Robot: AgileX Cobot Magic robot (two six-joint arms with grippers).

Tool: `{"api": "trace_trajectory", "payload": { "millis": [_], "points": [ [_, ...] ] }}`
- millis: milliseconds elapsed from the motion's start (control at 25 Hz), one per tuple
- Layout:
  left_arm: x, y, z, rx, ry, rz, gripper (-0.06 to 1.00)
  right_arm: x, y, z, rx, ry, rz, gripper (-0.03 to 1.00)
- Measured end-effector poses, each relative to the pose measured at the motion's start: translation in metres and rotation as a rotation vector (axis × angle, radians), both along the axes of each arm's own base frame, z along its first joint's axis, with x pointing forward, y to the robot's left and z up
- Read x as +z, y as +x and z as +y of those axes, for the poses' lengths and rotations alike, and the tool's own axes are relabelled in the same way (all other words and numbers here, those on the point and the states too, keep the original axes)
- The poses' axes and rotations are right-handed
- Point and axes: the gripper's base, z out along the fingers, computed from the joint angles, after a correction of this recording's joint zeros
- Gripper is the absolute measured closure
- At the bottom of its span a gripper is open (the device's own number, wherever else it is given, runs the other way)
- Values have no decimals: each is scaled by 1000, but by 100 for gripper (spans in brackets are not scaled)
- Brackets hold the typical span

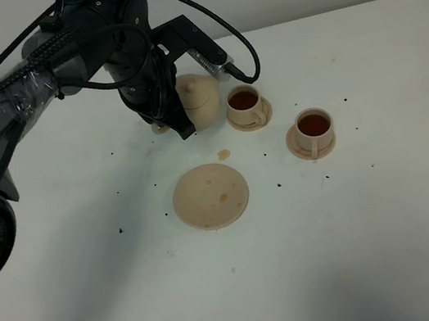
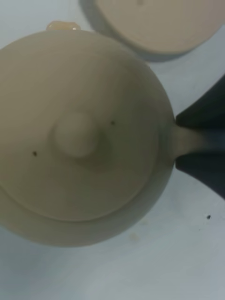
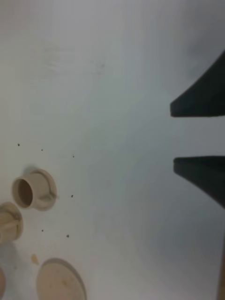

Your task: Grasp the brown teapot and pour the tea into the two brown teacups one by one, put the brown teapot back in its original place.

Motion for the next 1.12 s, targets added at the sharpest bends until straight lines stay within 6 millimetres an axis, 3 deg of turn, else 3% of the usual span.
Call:
{"api": "trace_trajectory", "payload": {
  "millis": [280,520,760,920,1120],
  "points": [
    [27,-21,-8,79,-34,51,79,0,0,0,0,0,0,73],
    [29,-39,-29,155,-69,119,79,0,0,0,0,0,0,73],
    [12,-59,-44,204,-52,181,79,0,0,0,0,0,0,73],
    [-7,-74,-44,221,-38,209,79,0,0,0,0,0,0,73],
    [-11,-95,-33,259,-89,193,79,0,0,0,0,0,0,73]
  ]
}}
